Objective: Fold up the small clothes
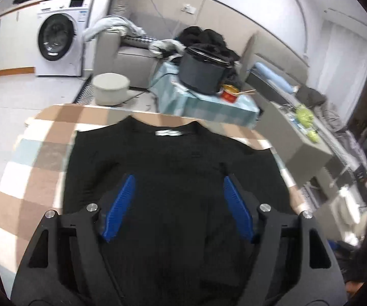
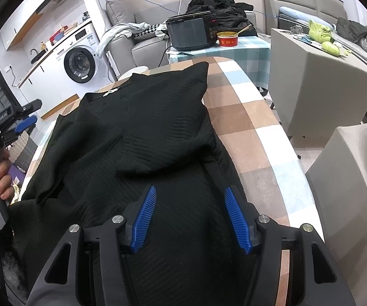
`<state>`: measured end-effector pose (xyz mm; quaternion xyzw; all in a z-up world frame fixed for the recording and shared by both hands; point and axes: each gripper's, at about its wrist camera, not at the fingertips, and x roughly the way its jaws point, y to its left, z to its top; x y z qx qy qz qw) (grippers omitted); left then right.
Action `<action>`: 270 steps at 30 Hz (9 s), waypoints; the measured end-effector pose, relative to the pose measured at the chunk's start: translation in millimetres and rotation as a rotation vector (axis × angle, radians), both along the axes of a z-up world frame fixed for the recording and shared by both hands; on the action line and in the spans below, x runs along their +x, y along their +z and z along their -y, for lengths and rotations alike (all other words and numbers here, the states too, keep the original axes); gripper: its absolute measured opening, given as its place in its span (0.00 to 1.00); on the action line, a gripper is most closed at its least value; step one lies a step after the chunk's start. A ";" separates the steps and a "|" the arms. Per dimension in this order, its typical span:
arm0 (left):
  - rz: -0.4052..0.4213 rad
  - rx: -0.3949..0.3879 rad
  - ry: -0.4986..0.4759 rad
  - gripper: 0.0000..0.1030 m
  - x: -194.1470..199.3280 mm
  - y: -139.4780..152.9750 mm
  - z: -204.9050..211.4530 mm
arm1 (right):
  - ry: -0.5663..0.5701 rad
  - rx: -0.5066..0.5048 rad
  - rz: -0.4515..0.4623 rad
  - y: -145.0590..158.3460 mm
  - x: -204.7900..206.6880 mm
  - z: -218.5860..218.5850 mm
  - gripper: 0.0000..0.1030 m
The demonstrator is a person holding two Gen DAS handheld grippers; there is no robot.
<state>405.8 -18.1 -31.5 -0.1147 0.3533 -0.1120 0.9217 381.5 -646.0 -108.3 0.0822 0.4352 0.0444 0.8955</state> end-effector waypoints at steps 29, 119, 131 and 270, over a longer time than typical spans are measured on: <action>-0.324 0.031 0.393 0.17 -12.4 -86.5 -157.7 | -0.023 -0.028 -0.058 -11.2 -0.5 13.3 0.61; -0.197 0.136 0.193 0.05 -293.0 -61.6 -119.1 | 0.284 0.116 0.113 8.1 -153.9 39.9 0.06; -0.080 0.056 0.182 0.05 -325.1 -20.0 -112.6 | 0.266 0.242 0.252 26.8 -153.3 57.1 0.06; -0.039 -0.103 0.216 0.03 -270.6 -10.8 -153.9 | 0.264 0.416 0.287 31.2 -109.8 97.5 0.04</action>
